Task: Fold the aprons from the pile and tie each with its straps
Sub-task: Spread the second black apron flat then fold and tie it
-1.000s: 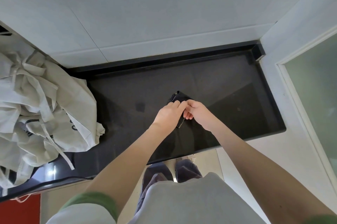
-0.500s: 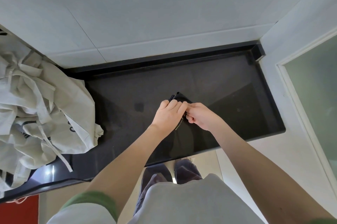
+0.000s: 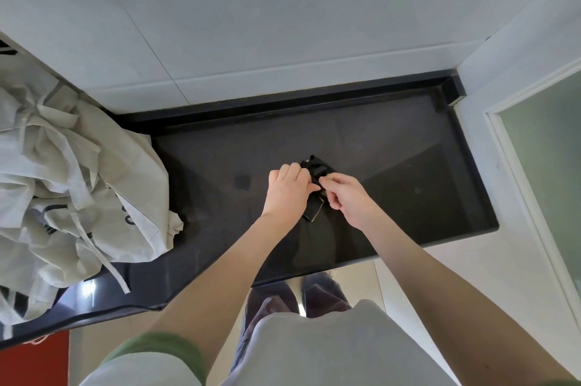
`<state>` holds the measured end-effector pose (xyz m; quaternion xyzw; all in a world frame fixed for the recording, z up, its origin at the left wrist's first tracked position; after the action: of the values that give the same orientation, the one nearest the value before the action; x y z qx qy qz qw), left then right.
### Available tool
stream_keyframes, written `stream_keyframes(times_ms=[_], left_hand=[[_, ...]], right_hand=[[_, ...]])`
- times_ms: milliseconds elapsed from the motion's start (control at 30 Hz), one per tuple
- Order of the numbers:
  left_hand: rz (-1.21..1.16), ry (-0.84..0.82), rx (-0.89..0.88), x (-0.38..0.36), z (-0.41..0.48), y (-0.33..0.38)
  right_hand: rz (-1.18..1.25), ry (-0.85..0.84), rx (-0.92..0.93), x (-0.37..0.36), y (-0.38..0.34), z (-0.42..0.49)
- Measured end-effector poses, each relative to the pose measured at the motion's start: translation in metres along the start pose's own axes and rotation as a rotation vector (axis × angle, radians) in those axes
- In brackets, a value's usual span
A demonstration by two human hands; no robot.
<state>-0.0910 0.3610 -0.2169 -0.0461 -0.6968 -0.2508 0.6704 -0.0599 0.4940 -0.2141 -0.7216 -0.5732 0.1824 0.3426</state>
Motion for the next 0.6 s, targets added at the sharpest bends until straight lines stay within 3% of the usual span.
stream_keyframes(times_ms=[233,500,600], left_hand=[[-0.192,-0.005,-0.085,-0.005,-0.011,-0.012],[-0.467,-0.081,0.232,-0.002,-0.013,-0.021],[-0.532,-0.094,0.462,-0.001,-0.008,-0.02]], right_hand=[[-0.102,0.256,0.023,0.006,0.005,0.01],[-0.152,0.345,-0.029,-0.001,0.007,0.015],[-0.066,0.328,-0.029,0.0,0.001,0.01]])
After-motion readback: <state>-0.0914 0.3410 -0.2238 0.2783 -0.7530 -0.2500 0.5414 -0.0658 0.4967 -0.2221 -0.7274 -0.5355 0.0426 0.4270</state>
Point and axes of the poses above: each hand's wrist, its own z-axis towards the middle knuckle, its own x-axis out of the back of the hand, y = z × x, the point moved 2 cm from there along z, towards the middle knuckle, and after that the axes turned 9 degrees about y, right-handed, at the moved point
